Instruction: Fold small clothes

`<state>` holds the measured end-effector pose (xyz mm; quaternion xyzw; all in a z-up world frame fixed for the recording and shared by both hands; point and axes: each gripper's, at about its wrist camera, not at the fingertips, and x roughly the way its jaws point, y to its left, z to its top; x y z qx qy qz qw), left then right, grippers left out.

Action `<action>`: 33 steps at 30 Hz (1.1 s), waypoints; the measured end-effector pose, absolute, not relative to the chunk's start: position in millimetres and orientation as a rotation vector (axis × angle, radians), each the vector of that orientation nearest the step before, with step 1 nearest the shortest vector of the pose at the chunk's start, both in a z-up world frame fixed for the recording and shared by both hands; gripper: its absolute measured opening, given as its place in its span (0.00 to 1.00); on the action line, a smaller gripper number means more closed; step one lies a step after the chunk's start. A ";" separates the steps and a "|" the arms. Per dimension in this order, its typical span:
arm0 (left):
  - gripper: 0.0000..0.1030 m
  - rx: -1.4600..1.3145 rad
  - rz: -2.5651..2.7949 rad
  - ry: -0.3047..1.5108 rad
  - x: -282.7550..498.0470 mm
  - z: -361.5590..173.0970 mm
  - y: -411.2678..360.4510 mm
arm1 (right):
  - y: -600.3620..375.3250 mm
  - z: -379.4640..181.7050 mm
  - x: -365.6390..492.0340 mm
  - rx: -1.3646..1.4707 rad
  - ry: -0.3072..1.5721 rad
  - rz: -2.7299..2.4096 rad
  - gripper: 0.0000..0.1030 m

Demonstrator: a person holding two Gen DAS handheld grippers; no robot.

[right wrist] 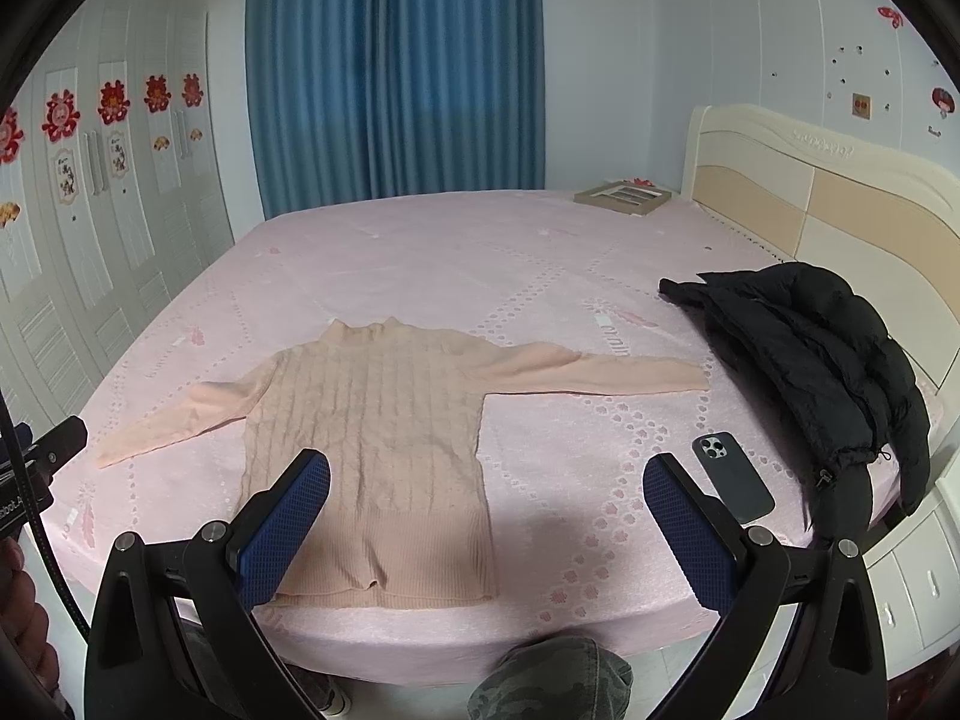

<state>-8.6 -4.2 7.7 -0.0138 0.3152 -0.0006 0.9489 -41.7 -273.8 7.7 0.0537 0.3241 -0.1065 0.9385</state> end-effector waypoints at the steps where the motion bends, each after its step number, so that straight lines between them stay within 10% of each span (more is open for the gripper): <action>1: 0.98 -0.028 0.001 0.642 -8.6 7.7 -3.6 | -273.7 7.3 -42.2 0.111 0.661 -0.216 0.99; 33: 0.98 -0.032 0.009 0.629 -20.2 21.3 1.8 | -272.7 15.2 -54.0 0.102 0.657 -0.204 0.99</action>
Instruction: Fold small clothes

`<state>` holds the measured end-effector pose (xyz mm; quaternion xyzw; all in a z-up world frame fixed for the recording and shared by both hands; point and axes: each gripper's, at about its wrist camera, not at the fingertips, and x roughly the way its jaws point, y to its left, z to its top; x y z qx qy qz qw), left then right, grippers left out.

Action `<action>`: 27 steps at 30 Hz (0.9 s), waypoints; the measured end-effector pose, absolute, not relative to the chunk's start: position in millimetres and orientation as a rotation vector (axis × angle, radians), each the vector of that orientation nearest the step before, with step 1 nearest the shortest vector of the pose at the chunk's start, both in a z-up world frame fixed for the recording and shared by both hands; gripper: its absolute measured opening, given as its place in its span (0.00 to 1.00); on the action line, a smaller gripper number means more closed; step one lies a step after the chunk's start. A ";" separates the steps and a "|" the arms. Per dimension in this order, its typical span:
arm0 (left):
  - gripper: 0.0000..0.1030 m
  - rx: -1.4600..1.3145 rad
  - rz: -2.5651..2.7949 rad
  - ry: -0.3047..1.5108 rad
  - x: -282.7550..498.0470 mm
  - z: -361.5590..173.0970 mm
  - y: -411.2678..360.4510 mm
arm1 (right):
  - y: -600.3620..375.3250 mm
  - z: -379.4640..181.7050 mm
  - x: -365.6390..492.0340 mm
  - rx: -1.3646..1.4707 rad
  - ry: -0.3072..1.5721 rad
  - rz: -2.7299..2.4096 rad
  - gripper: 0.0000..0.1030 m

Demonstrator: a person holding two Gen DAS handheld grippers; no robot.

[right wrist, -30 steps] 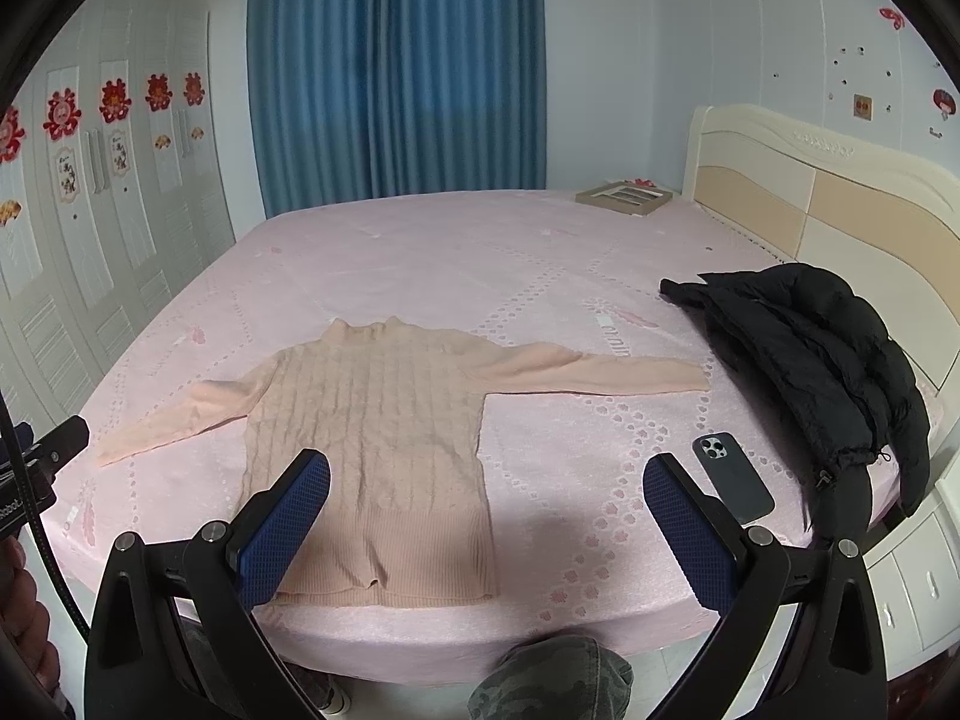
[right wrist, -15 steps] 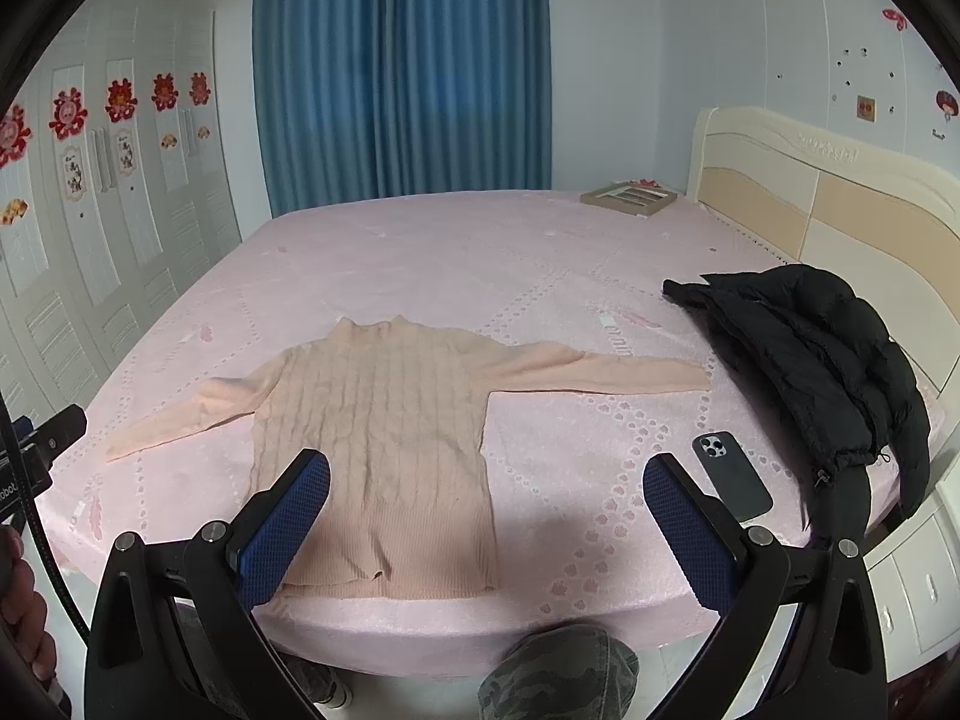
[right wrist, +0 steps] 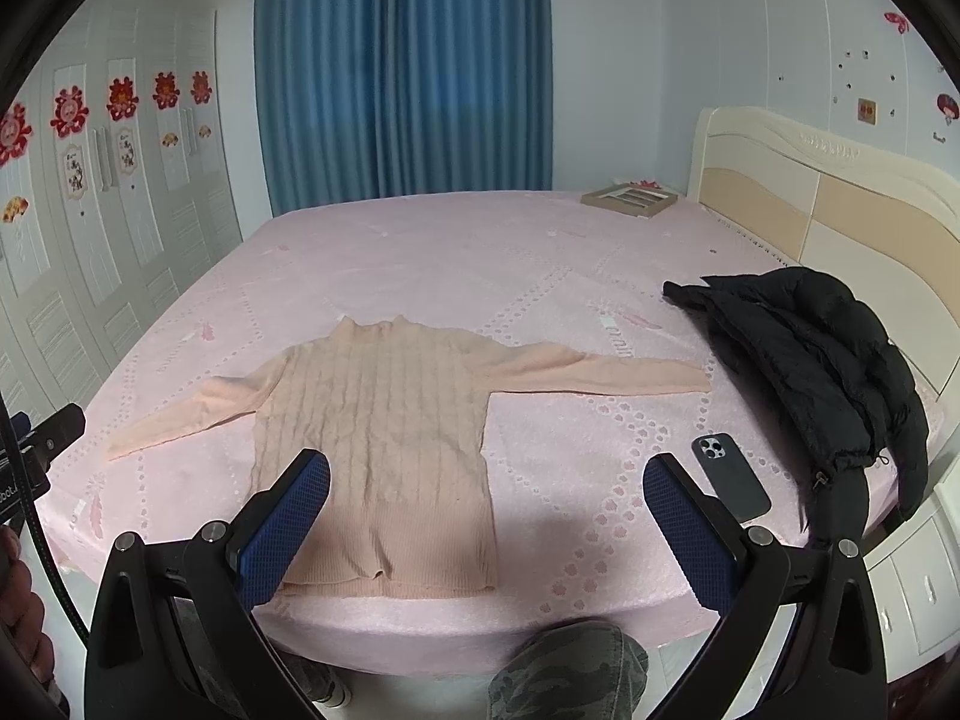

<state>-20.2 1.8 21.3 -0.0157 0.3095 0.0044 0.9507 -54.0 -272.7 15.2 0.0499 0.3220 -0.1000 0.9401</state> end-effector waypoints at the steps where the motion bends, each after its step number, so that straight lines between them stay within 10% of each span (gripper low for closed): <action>1: 0.98 -0.031 0.010 0.629 -20.3 21.3 1.6 | -272.9 15.5 -54.0 0.103 0.656 -0.204 0.99; 27: 0.98 -0.076 0.014 0.649 23.9 26.8 21.8 | -272.7 22.5 -16.5 0.091 0.659 -0.218 0.99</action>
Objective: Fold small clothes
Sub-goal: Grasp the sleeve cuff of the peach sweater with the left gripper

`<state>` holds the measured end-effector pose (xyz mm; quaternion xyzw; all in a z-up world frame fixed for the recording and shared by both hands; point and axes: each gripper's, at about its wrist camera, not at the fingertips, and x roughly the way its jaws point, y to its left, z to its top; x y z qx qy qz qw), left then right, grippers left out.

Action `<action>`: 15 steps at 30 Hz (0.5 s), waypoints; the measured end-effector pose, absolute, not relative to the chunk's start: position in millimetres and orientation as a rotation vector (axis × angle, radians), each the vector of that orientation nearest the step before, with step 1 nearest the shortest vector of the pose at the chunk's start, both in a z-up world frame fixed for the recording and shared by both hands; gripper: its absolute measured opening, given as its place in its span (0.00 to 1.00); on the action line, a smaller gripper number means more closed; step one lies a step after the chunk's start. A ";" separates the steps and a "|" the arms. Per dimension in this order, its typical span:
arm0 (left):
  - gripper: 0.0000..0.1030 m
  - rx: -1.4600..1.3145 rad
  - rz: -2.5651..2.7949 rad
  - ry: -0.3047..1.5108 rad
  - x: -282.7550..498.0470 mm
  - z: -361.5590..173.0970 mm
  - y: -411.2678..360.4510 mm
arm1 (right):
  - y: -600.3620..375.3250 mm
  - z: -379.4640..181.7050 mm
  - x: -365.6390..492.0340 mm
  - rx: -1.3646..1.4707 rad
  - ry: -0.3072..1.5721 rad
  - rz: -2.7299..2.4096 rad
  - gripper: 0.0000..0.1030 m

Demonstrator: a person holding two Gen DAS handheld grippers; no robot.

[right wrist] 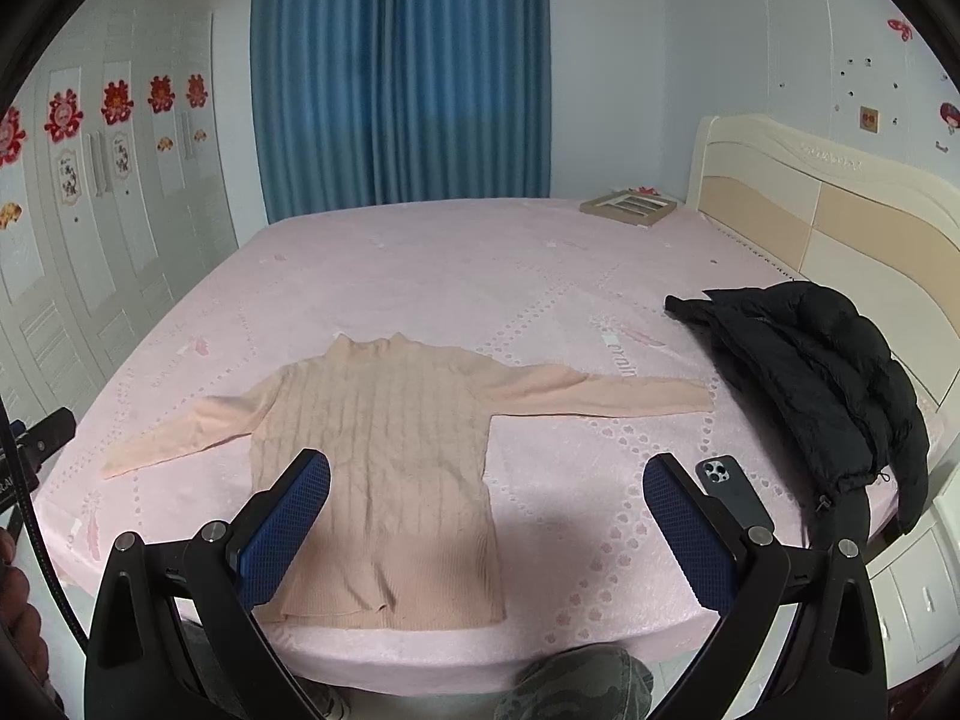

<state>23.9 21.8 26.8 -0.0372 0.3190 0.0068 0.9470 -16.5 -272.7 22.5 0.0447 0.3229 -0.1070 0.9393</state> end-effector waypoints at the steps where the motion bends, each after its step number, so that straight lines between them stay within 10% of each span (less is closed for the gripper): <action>1: 0.98 -0.081 0.012 0.655 30.1 24.2 23.9 | -274.4 20.6 -10.2 0.092 0.667 -0.222 0.99; 15: 0.94 -0.320 0.071 0.847 144.0 -110.3 114.4 | -282.0 -68.5 94.8 0.178 0.801 -0.148 0.94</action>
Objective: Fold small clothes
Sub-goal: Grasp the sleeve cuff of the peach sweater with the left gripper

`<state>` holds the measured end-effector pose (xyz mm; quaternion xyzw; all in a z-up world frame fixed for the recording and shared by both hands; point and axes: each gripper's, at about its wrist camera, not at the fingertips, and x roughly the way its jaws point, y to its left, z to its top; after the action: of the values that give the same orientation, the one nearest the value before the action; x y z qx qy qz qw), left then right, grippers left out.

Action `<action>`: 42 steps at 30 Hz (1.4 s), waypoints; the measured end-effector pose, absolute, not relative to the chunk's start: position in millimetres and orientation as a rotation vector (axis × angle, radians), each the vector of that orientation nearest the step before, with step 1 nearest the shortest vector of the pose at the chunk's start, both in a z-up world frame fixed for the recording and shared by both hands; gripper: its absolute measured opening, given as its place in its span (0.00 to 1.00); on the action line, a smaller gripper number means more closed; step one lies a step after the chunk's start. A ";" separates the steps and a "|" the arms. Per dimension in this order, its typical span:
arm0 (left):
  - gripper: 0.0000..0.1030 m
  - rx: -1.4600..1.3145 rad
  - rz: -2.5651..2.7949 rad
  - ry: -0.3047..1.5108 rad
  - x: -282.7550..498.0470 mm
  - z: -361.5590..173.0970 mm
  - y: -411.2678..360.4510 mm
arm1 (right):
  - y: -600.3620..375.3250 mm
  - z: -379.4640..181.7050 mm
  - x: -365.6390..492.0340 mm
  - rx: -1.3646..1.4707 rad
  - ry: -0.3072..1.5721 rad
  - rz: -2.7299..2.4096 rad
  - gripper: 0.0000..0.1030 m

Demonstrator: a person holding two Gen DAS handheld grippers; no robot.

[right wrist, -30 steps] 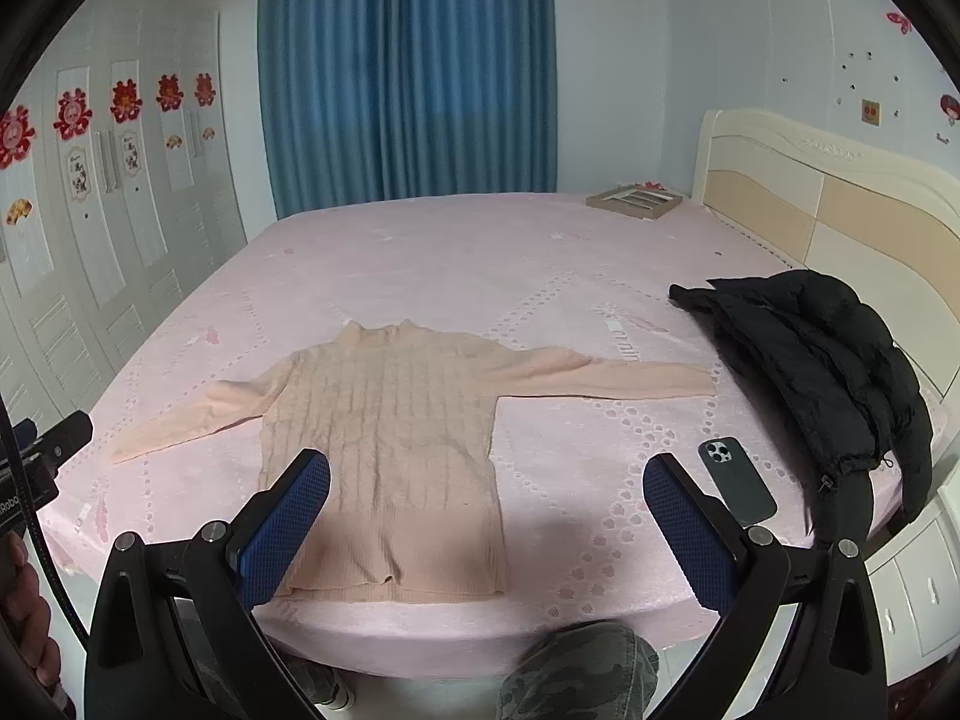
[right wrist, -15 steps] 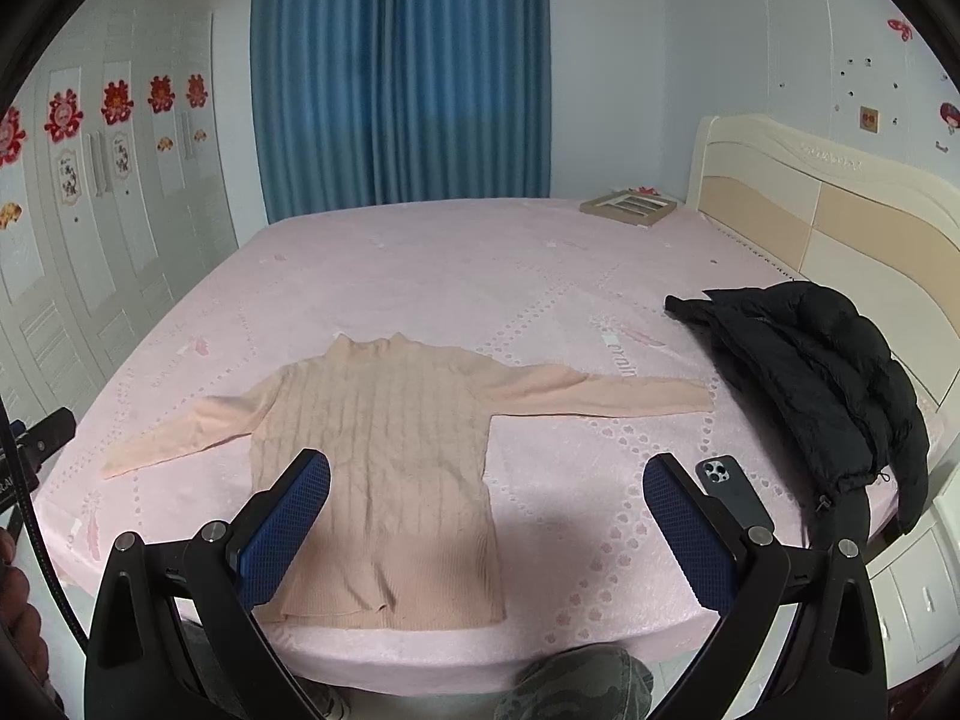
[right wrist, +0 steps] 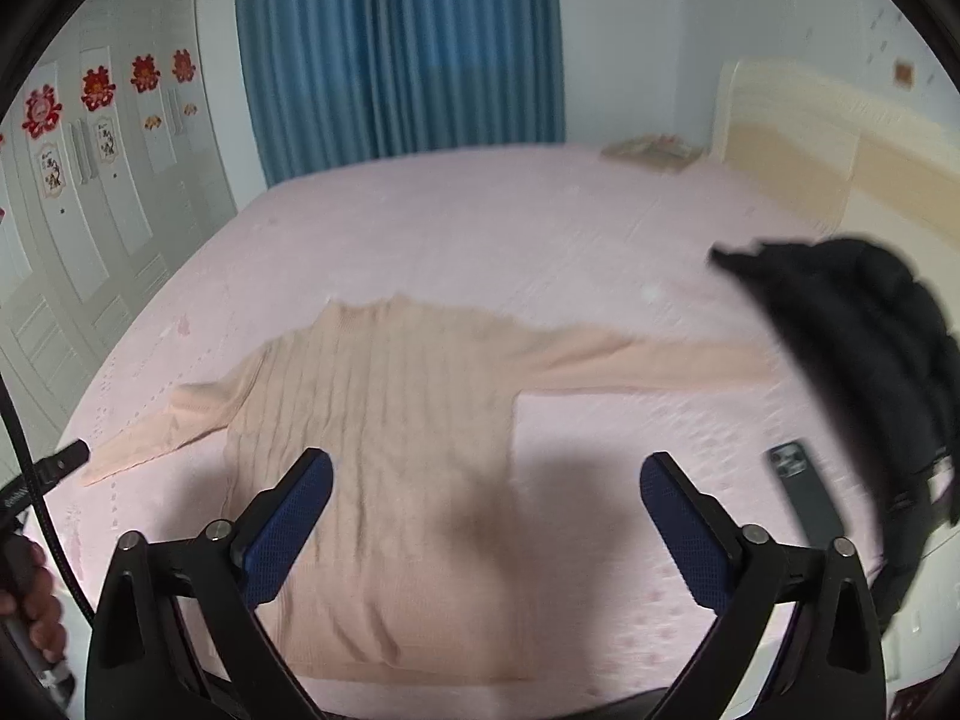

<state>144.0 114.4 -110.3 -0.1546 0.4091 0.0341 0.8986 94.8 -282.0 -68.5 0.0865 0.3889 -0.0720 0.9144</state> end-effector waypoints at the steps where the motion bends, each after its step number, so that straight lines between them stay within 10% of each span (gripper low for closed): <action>1: 0.92 -0.356 0.084 0.860 150.5 -121.8 127.6 | -281.4 -77.9 104.6 0.186 0.820 -0.146 0.92; 23: 0.40 -0.695 0.465 0.812 245.3 -262.9 341.4 | -249.7 -178.3 208.3 0.105 0.924 -0.179 0.87; 26: 0.12 -0.620 0.505 0.820 262.9 -266.4 345.7 | -255.1 -181.1 208.8 0.103 0.927 -0.202 0.87; 42: 0.10 -0.260 0.119 0.627 347.8 -105.3 113.6 | -339.0 -179.3 208.0 0.183 0.868 -0.269 0.87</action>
<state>347.8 113.6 -105.3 -0.1275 0.3074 0.0581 0.9412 208.0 -339.0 -179.3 0.0882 0.4187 -0.1296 0.8945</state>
